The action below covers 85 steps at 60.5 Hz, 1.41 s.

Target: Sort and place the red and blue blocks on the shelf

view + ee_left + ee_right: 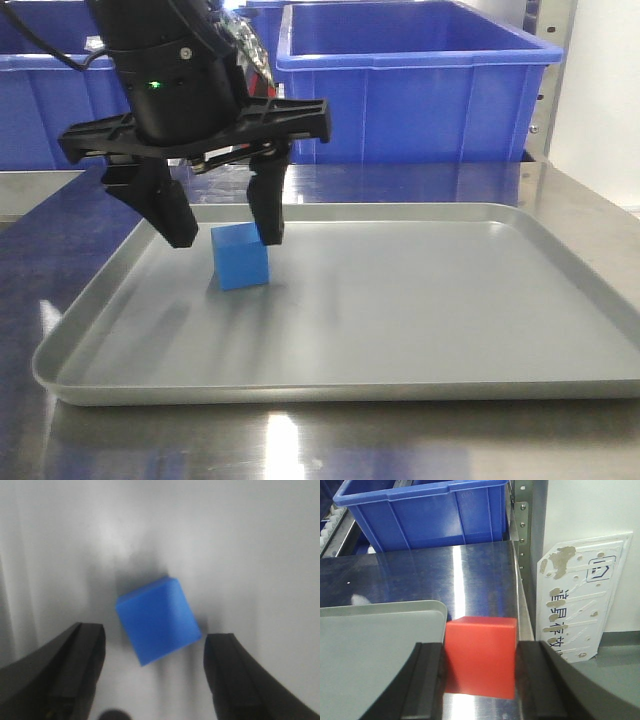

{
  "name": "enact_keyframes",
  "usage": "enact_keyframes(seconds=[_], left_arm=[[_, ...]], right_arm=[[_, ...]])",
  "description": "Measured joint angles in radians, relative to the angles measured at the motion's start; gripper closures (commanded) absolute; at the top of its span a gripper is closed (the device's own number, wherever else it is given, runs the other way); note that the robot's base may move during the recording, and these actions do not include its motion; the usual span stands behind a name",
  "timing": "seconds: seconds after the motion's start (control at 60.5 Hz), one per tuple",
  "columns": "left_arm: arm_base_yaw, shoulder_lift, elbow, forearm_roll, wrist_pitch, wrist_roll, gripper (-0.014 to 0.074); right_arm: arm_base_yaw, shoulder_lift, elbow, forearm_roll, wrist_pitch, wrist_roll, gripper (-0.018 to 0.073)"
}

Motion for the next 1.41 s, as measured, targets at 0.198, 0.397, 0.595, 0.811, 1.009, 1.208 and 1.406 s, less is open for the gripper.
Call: enact_keyframes(seconds=[0.198, 0.397, 0.595, 0.811, 1.009, 1.208, 1.406], left_arm=[[0.0, 0.007, 0.0, 0.0, -0.039, -0.068, 0.0113], [0.0, 0.049, 0.0, -0.002, -0.033, -0.094, 0.0113], [-0.005, 0.081, 0.0, -0.004, -0.026, -0.109, 0.0113], [-0.007, 0.082, 0.0, -0.004, -0.032, -0.132, 0.0118], [-0.007, 0.082, 0.0, -0.004, -0.038, -0.135, 0.0164], [-0.007, 0.082, -0.002, 0.005, -0.038, -0.137, 0.0421], [-0.007, 0.078, -0.002, 0.059, -0.023, -0.138, 0.0472]], right_arm=[[0.0, 0.0, 0.0, 0.0, 0.0, 0.0, 0.051], [0.0, 0.0, 0.0, 0.0, 0.0, 0.0, 0.051], [0.0, 0.0, 0.0, 0.0, 0.0, 0.0, 0.051], [0.0, 0.0, 0.0, 0.0, 0.0, 0.0, 0.051], [0.0, 0.0, 0.0, 0.0, 0.0, 0.0, 0.051], [0.0, 0.0, 0.0, 0.0, 0.0, 0.0, 0.051], [0.0, 0.0, 0.0, 0.0, 0.0, 0.0, 0.051]])
